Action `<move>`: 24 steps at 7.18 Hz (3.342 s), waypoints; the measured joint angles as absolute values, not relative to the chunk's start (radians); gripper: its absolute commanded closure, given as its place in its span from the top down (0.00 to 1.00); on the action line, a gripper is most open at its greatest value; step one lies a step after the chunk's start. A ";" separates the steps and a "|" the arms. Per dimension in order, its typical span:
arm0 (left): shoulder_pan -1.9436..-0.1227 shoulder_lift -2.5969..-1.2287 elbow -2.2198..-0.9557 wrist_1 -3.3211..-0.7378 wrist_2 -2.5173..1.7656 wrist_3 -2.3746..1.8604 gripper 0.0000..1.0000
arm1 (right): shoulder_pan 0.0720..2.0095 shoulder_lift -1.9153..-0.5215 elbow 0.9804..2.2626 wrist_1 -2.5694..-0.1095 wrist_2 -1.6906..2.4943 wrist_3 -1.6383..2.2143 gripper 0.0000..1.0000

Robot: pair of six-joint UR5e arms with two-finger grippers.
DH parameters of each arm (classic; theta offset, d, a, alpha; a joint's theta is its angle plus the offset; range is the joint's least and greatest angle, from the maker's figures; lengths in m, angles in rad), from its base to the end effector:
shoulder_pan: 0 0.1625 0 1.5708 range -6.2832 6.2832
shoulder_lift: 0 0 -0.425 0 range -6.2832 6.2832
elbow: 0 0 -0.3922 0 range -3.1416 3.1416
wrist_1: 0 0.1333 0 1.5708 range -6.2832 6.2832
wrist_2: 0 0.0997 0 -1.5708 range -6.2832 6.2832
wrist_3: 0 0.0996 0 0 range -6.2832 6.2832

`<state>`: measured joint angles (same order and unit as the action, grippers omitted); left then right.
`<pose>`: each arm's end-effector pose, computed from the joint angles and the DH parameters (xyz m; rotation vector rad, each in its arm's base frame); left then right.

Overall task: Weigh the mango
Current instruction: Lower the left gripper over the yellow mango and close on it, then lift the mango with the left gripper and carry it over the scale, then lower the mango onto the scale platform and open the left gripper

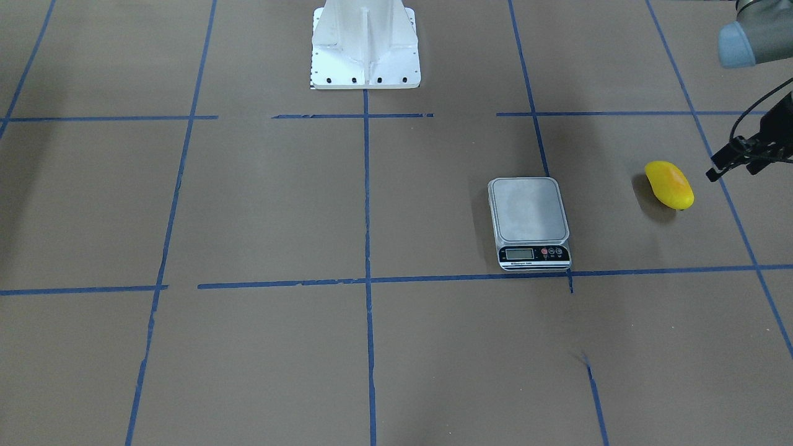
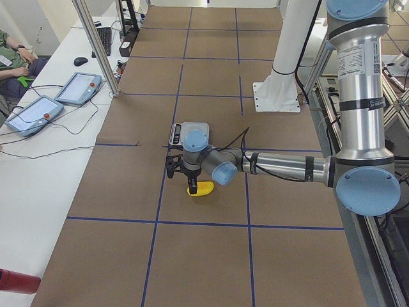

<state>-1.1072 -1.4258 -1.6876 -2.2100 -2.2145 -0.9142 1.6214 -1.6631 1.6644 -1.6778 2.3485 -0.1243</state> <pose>0.1390 -0.4425 0.6022 0.0589 0.8564 -0.2261 0.0858 -0.4409 0.6663 -0.0321 -0.7827 -0.0288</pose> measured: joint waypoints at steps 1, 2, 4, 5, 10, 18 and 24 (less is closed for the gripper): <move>-1.076 -1.423 -1.664 -2.259 -2.204 -0.944 1.00 | 1.621 -1.663 1.664 -1.677 2.349 -0.124 1.00; -1.047 -1.423 -1.650 -2.279 -2.199 -0.956 1.00 | 1.621 -1.663 1.664 -1.677 2.349 -0.124 1.00; -0.992 -1.423 -1.626 -2.289 -2.166 -0.973 1.00 | 1.621 -1.663 1.664 -1.678 2.349 -0.124 1.00; -0.970 -1.425 -1.614 -2.290 -2.155 -0.975 0.85 | 1.621 -1.663 1.664 -1.677 2.349 -0.124 1.00; -0.958 -1.418 -1.665 -2.268 -2.166 -0.920 0.00 | 1.621 -1.663 1.664 -1.678 2.349 -0.124 1.00; -1.022 -1.857 -1.915 -1.471 -2.233 -0.826 0.00 | 1.621 -1.663 1.664 -1.678 2.349 -0.124 1.00; -0.851 -1.892 -1.738 -1.742 -2.190 -1.009 0.00 | 1.621 -1.663 1.664 -1.678 2.349 -0.124 1.00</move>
<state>-0.8507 -1.8923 -1.7375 -1.7415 -2.1900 -1.0089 1.6214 -1.6633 1.6644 -1.6778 2.3485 -0.1243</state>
